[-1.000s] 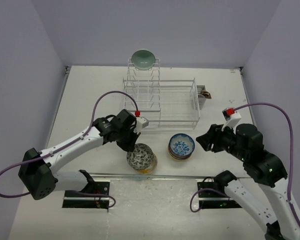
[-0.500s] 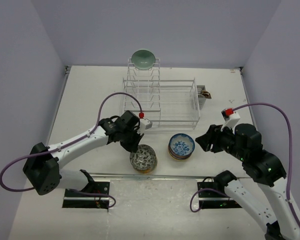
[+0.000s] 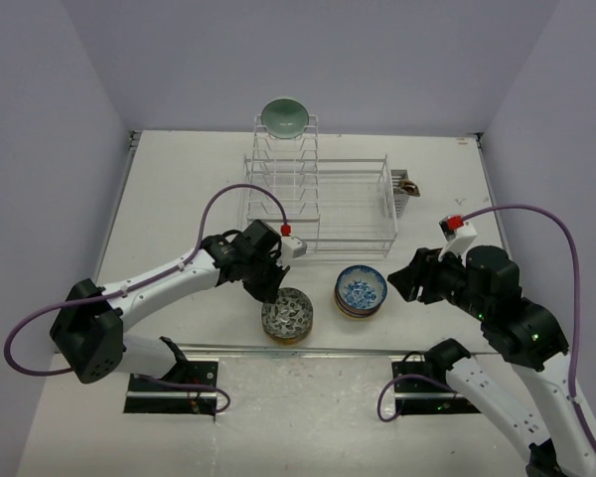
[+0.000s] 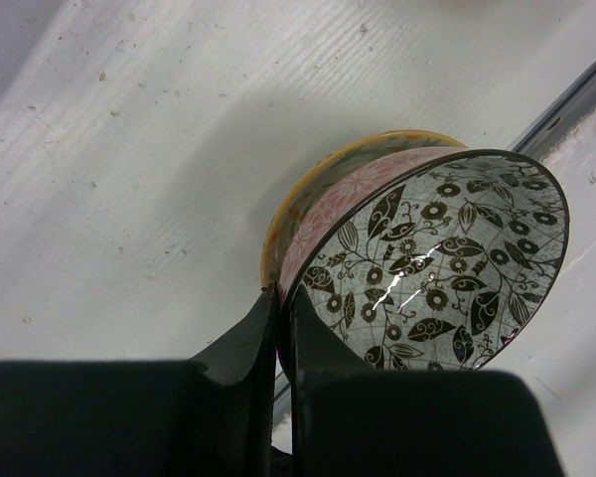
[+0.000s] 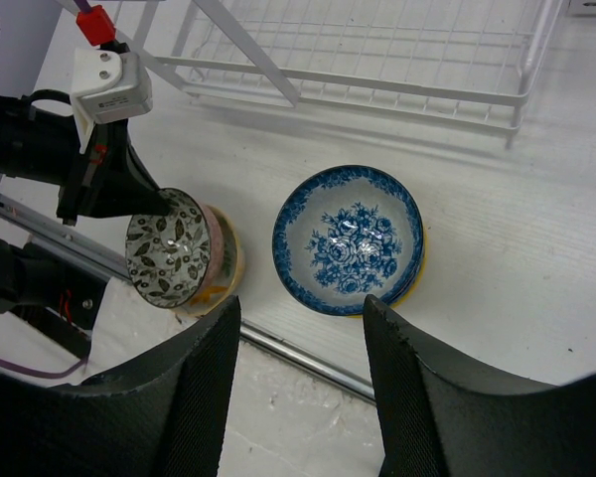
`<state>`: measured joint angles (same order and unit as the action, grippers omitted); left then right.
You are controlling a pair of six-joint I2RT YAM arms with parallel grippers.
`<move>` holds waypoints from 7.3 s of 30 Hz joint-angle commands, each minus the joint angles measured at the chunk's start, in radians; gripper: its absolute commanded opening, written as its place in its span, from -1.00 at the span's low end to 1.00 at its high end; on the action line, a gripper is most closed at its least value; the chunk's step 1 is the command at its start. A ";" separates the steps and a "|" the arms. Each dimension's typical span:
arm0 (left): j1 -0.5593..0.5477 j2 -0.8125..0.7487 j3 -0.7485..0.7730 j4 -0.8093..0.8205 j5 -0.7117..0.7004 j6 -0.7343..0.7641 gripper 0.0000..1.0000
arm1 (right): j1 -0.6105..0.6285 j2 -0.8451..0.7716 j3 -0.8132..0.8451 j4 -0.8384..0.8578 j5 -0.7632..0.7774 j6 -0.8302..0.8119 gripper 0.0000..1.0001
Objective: Unload the bowls from the dish rack
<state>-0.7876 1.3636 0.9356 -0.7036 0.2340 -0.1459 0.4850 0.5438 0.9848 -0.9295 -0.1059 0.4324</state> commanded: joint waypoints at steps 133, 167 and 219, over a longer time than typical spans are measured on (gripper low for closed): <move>0.275 0.546 0.798 0.855 -0.538 0.822 -0.84 | 0.000 -0.091 0.080 -0.043 -0.054 -0.064 0.98; 0.272 0.296 0.715 1.063 -0.627 0.373 -1.00 | 0.001 -0.084 0.051 0.007 -0.069 -0.060 0.98; -0.024 -0.224 -0.044 0.091 -0.076 -0.213 -1.00 | 0.001 -0.048 0.015 0.075 -0.181 -0.018 0.98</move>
<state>-0.7872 1.1316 0.8845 -0.7177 0.1654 -0.3485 0.4850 0.4843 1.0054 -0.8619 -0.2581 0.4290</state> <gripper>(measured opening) 0.065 0.987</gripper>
